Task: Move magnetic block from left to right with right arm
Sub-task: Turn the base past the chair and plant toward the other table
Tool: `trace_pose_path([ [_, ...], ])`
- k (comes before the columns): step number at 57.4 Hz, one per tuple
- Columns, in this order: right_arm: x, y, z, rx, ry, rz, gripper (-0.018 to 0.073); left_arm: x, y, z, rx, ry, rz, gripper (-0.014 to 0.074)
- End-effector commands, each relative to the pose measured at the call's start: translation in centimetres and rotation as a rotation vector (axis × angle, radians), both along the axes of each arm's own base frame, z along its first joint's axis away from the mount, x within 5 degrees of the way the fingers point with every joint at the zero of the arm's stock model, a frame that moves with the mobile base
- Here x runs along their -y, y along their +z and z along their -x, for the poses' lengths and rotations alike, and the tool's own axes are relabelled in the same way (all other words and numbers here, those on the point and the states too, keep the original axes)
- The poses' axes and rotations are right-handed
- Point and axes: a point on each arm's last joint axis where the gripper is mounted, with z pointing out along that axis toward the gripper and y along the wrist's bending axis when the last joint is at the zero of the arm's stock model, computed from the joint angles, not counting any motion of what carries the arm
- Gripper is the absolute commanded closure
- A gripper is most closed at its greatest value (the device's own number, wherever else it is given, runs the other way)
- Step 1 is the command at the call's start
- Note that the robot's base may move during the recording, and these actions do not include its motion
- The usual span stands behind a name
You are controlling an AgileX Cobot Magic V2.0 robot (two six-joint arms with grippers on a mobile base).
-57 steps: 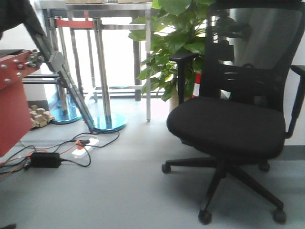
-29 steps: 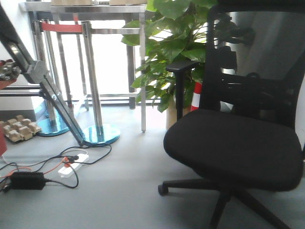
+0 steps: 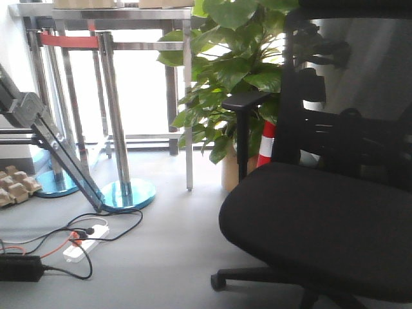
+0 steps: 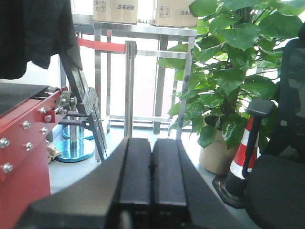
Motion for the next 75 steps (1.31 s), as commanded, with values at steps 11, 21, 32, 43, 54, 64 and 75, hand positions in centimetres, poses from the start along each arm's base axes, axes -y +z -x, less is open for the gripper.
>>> trace_pose_path([
  [11, 0.05, 1.7, 0.02, 0.101, -0.009, 0.025, 0.0307, -0.07, 0.81, 0.18, 0.096, 0.003, 0.008, 0.0722],
  [21, 0.05, 1.7, 0.02, 0.101, -0.009, 0.025, 0.0307, -0.07, 0.81, 0.18, 0.096, 0.003, 0.008, 0.0722],
  [32, 0.05, 1.7, 0.02, 0.101, -0.009, 0.025, 0.0307, -0.07, 0.81, 0.18, 0.096, 0.003, 0.008, 0.0722],
  [43, 0.05, 1.7, 0.02, 0.101, -0.009, 0.025, 0.0307, -0.07, 0.81, 0.18, 0.096, 0.003, 0.008, 0.0722],
  [54, 0.05, 1.7, 0.02, 0.101, -0.009, 0.025, 0.0307, -0.07, 0.81, 0.18, 0.096, 0.003, 0.008, 0.0722],
  [64, 0.05, 1.7, 0.02, 0.101, -0.009, 0.025, 0.0307, -0.07, 0.81, 0.18, 0.096, 0.003, 0.008, 0.0722],
  [75, 0.05, 1.7, 0.02, 0.101, -0.009, 0.025, 0.0307, -0.07, 0.81, 0.18, 0.096, 0.003, 0.008, 0.0722],
])
